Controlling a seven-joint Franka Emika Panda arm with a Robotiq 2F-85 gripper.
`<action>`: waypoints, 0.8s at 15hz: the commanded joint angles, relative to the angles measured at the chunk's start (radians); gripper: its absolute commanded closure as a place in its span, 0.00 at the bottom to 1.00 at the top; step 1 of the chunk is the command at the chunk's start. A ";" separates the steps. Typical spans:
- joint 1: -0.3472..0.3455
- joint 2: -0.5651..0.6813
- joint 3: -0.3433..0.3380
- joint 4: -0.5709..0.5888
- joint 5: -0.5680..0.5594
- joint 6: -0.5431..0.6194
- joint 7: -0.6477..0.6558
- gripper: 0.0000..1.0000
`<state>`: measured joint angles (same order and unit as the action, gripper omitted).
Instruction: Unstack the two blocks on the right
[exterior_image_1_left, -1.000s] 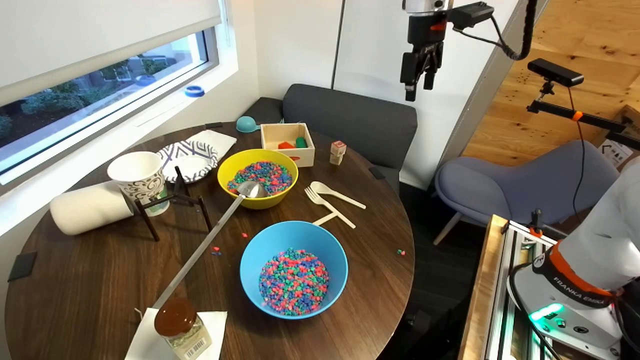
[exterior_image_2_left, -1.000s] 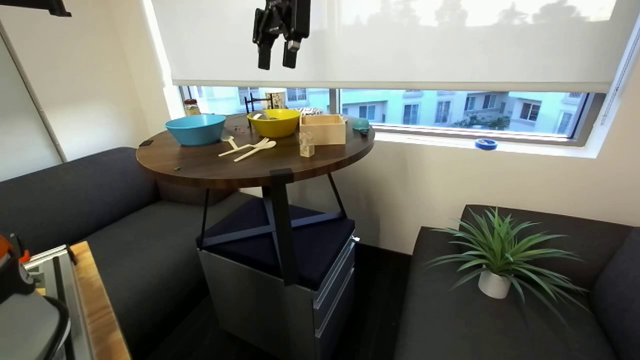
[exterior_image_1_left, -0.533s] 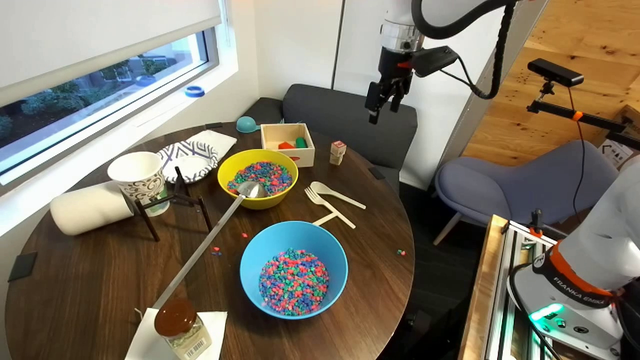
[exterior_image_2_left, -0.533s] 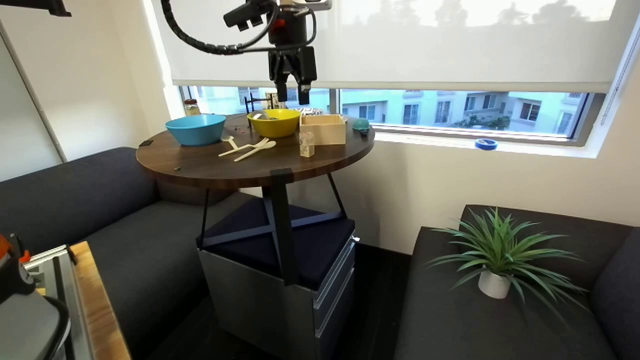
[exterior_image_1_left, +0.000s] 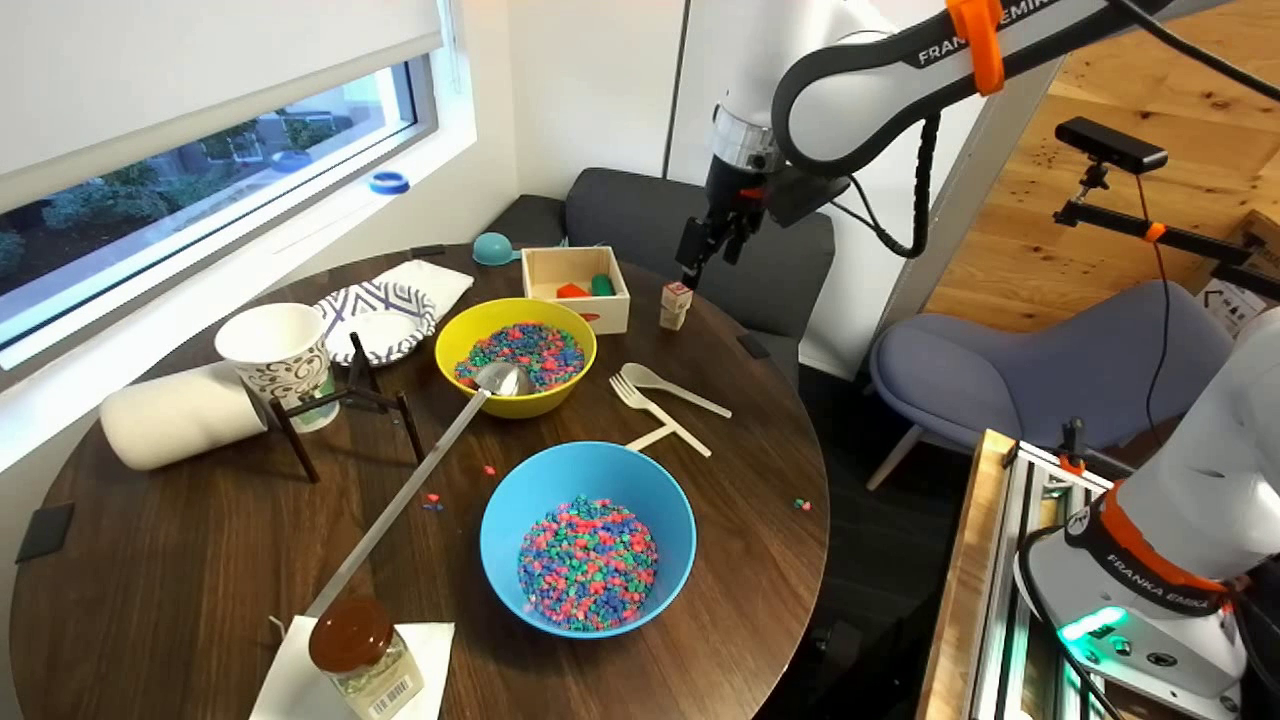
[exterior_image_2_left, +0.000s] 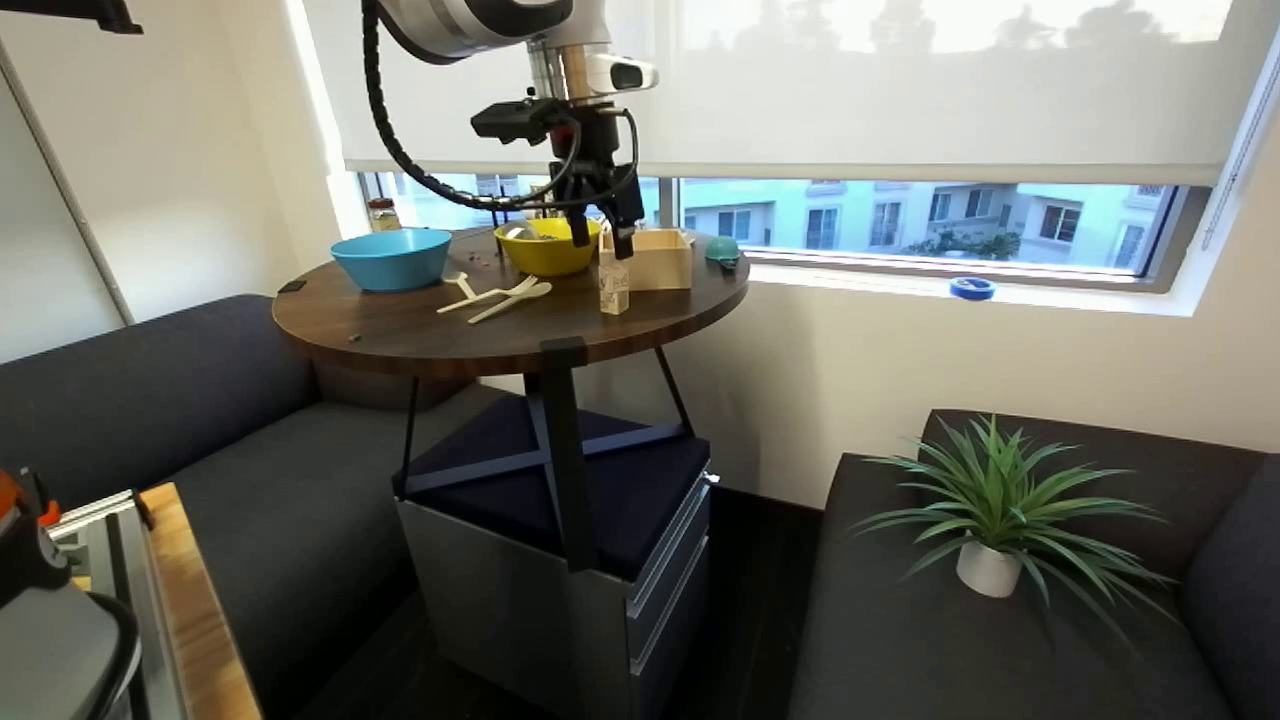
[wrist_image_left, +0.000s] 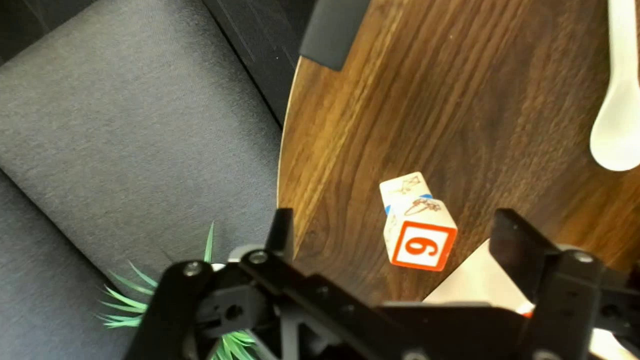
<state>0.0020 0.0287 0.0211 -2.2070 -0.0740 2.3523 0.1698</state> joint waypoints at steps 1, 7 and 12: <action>0.005 0.007 -0.005 0.002 0.001 0.007 -0.002 0.00; 0.006 0.010 -0.005 0.007 0.001 0.009 -0.004 0.00; 0.010 0.053 0.000 0.030 0.039 0.091 -0.033 0.00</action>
<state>0.0057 0.0476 0.0210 -2.1946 -0.0687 2.3982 0.1572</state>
